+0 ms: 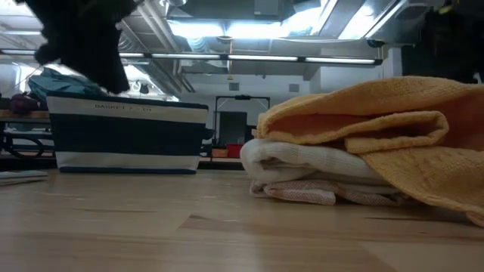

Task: Fold towel
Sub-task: Put the stacked towels into the blue laundry organizer

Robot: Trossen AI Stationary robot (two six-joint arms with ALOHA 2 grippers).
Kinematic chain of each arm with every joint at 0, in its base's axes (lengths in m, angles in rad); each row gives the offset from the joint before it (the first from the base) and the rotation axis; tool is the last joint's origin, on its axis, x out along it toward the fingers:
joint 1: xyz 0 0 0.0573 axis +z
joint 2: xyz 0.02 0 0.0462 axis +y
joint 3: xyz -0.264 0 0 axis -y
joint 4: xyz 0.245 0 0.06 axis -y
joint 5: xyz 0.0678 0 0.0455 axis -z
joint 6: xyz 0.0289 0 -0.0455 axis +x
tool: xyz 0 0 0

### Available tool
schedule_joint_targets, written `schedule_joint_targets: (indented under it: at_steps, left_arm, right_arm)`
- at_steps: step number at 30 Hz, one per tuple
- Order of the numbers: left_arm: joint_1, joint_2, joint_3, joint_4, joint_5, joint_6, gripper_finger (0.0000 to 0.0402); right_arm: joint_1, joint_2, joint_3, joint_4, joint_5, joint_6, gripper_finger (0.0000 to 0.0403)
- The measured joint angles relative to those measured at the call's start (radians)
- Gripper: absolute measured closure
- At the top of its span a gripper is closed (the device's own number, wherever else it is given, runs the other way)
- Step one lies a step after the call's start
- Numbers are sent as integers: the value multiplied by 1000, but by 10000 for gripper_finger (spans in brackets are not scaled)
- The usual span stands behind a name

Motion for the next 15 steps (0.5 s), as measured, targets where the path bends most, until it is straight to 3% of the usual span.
schedule_joint_targets:
  at_steps: [6, 15]
  left_arm:
    - [6, 9, -106, 224, 0, 3, 314]
    - [55, 9, -189, 420, 0, 91, 314]
  right_arm:
    - [0, 0, -118, 63, -2, 107, 268]
    - [0, 0, -277, 360, -54, 114, 268]
